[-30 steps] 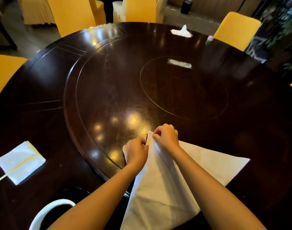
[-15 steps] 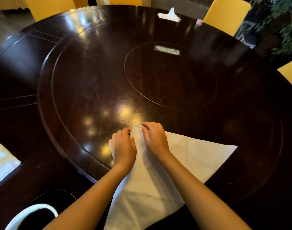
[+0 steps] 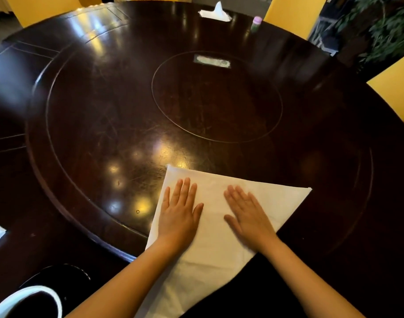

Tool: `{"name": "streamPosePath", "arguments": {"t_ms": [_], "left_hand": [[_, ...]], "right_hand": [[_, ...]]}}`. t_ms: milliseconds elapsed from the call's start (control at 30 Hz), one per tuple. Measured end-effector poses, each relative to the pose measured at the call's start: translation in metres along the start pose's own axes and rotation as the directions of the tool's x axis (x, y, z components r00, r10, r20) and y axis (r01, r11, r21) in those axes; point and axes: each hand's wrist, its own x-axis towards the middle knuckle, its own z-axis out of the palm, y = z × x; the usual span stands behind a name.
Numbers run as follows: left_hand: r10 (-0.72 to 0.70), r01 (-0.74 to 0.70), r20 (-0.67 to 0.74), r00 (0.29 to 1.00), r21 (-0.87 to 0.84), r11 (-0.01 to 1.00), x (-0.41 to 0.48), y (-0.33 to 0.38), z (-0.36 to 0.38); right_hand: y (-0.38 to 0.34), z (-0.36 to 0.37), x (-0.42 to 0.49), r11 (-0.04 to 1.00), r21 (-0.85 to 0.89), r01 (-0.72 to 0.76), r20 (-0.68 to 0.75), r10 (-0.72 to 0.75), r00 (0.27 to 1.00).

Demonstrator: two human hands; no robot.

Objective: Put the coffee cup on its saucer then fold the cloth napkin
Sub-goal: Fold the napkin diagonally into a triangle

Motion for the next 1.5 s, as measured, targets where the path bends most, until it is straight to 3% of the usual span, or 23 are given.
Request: {"name": "streamPosePath", "arguments": {"t_ms": [233, 400, 467, 567, 667, 800, 1000, 1167, 1300, 1500], "left_hand": [[-0.015, 0.015, -0.041, 0.999, -0.009, 1.000, -0.001, -0.001, 0.004], [-0.001, 0.002, -0.056, 0.998, 0.006, 1.000, -0.001, -0.001, 0.004], [0.003, -0.002, -0.061, 0.998, 0.016, 1.000, -0.001, -0.001, 0.004], [0.005, -0.003, -0.053, 0.999, 0.045, 0.999, 0.000, 0.000, 0.004], [0.020, -0.018, -0.061, 0.998, 0.032, 0.999, 0.001, 0.000, 0.001], [0.019, -0.019, -0.023, 1.000, 0.020, 1.000, -0.003, 0.004, 0.000], [0.307, -0.300, -0.123, 0.944, 0.071, 0.951, -0.077, 0.020, 0.014], [0.432, -0.415, -0.082, 0.898, 0.164, 0.895, -0.151, -0.008, 0.040], [0.431, -0.426, -0.003, 0.902, 0.142, 0.893, -0.189, -0.033, 0.045], [0.296, -0.300, 0.064, 0.953, 0.079, 0.951, -0.217, -0.047, 0.043]], "right_hand": [[0.092, -0.016, -0.006, 0.950, -0.018, -0.311, -0.006, 0.311, 0.950], [0.120, -0.023, -0.006, 0.823, -0.047, -0.567, -0.026, 0.566, 0.824], [0.091, -0.028, 0.002, 0.871, -0.030, -0.490, -0.114, 0.484, 0.867], [0.010, -0.019, 0.001, 0.994, 0.042, -0.100, -0.054, 0.102, 0.993], [-0.044, -0.001, -0.014, 0.992, -0.045, 0.114, 0.011, -0.114, 0.993], [-0.044, 0.008, -0.015, 0.989, -0.061, 0.137, -0.019, -0.138, 0.990], [-0.044, 0.011, -0.016, 0.988, -0.014, 0.152, -0.027, -0.153, 0.988], [-0.043, 0.012, -0.016, 0.991, 0.014, 0.133, -0.030, -0.133, 0.991], [-0.044, 0.011, -0.018, 0.991, 0.039, 0.130, -0.027, -0.129, 0.991], [-0.046, 0.008, -0.028, 0.994, 0.097, 0.057, 0.031, -0.060, 0.998]]}}
